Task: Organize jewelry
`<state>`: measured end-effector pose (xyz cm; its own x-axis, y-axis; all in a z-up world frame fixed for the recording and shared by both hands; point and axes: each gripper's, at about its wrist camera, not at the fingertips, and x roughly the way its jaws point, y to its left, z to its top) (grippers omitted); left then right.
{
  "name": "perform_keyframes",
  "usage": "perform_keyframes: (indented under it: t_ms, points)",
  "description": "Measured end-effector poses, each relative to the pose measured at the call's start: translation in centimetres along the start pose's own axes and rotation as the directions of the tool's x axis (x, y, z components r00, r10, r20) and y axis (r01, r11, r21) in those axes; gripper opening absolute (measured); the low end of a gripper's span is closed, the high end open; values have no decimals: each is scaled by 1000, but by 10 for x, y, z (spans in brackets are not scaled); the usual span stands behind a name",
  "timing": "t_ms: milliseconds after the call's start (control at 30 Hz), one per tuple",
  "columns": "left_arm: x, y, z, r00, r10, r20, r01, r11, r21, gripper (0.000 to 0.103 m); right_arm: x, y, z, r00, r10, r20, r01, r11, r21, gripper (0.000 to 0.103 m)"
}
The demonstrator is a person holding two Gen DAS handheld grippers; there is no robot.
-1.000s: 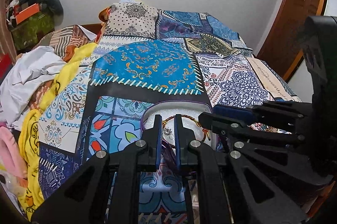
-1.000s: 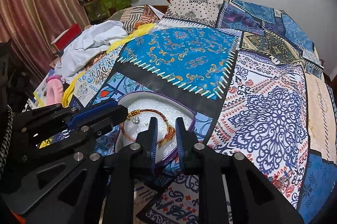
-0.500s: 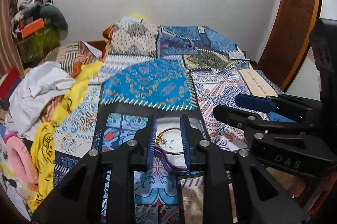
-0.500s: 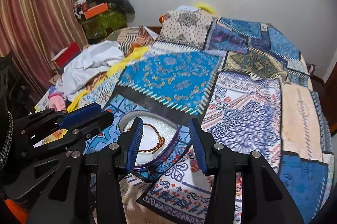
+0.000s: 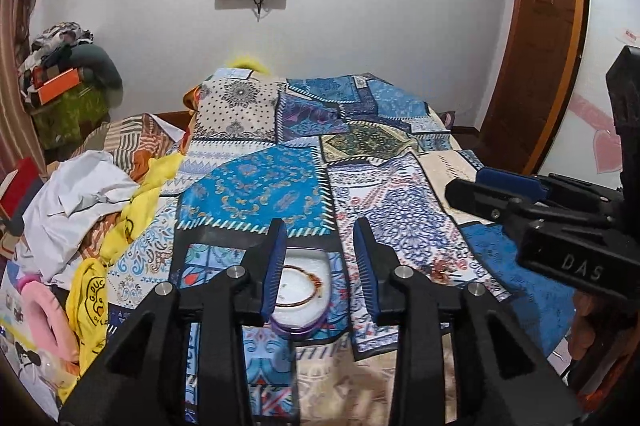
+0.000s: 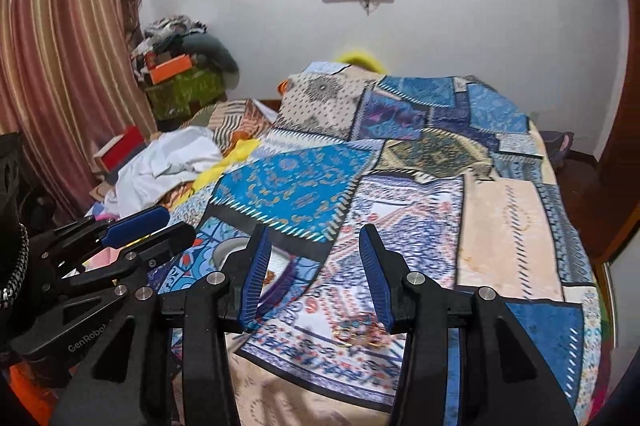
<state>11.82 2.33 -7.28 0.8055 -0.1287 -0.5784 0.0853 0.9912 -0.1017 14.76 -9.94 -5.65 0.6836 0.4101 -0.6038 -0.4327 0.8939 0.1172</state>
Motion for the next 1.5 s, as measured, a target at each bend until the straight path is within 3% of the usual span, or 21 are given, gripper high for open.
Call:
perform_keyframes:
  t_ms: [133,400,567,800,967,1133,1500]
  points:
    - [3,-16,1,1000,-13,-7,13,1000,7,42,-13,-16,-3,1000,-9,25,9,1000,27,42]
    - [30,-40,-4,996,-44,-83,44,999,0,43,-22,-50,-16,999,-42,26,40,996,78,46]
    - [55,-52,-19,986,-53,-159,54,999,3,43,-18,-71,-27,998,-64,-12,65,993,96,46]
    - [83,-62,-44,959,-84,-272,91,996,16,43,-1,-90,-50,993,-52,-101,62,993,101,46]
    - [92,-69,-56,941,-128,-314,142,990,20,43,12,-98,-65,987,-39,-158,54,994,96,46]
    - [98,-78,-59,938,-151,-311,172,984,40,43,21,-102,-73,981,-22,-192,41,995,94,46]
    - [106,-83,-60,936,-188,-298,213,976,52,21,42,-84,-72,974,31,-223,-27,999,20,46]
